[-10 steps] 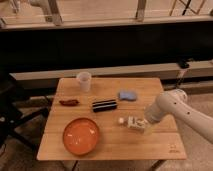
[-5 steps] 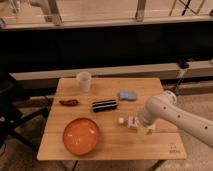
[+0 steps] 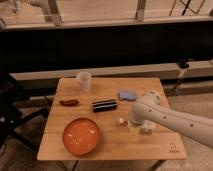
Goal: Stand the bottle upright
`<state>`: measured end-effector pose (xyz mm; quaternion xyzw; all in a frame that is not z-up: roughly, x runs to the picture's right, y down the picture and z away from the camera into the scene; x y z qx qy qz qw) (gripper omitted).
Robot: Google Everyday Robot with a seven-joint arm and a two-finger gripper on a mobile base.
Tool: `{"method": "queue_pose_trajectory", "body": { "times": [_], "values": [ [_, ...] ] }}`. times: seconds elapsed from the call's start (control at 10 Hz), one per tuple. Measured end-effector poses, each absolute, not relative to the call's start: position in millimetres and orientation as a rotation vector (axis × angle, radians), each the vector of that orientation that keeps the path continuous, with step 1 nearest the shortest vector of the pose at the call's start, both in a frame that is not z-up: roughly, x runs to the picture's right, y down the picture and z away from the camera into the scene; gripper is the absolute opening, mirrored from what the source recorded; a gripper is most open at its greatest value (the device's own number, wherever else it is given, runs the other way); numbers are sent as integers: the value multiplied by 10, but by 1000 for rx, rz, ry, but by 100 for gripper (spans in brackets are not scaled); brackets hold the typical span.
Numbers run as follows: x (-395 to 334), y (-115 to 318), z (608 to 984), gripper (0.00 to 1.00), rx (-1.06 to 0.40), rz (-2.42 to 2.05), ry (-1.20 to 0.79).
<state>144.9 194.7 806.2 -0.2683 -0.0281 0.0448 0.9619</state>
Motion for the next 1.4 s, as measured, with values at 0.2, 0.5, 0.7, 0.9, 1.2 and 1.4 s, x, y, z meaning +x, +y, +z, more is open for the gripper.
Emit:
{"method": "queue_pose_trajectory", "body": {
  "times": [0.2,0.5,0.7,0.9,1.2,1.4],
  "values": [
    [1427,1904,8126,80,-553,95,-34],
    [1401,1846,8239,80,-562,102,-15],
    [1478,1836,8316,80,-569,116,-1],
    [1600,1824,8386,80,-576,128,4],
    [1774,1832,8449,80,-584,148,7],
    [1805,1866,8473,77,-590,144,7]
  ]
}}
